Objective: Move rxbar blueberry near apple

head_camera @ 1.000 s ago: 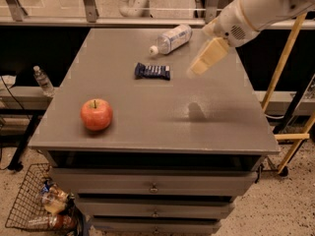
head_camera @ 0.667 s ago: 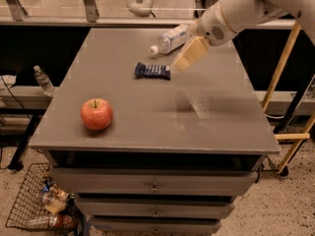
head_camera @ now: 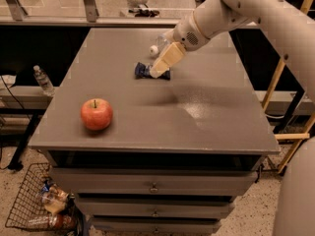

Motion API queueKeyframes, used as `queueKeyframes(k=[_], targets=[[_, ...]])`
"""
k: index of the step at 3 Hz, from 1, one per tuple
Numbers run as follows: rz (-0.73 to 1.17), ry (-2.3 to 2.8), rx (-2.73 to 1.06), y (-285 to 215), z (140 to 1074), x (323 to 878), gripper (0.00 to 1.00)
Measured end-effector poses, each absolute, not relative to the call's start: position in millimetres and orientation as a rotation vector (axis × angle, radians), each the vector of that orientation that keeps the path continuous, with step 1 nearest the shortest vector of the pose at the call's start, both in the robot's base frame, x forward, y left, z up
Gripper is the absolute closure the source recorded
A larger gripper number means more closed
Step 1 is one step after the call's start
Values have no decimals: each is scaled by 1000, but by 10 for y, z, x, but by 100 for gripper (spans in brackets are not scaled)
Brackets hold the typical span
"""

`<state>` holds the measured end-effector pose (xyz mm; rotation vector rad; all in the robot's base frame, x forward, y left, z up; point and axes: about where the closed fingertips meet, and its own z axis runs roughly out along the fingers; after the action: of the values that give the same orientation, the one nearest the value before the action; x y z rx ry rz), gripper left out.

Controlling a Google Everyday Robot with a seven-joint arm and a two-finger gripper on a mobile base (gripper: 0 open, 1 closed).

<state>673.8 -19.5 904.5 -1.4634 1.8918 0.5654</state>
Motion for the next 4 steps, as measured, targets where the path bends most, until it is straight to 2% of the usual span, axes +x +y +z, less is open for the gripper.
queueKeyframes(k=[4], targets=[[690, 1989, -1468, 139, 8374, 6988, 0]])
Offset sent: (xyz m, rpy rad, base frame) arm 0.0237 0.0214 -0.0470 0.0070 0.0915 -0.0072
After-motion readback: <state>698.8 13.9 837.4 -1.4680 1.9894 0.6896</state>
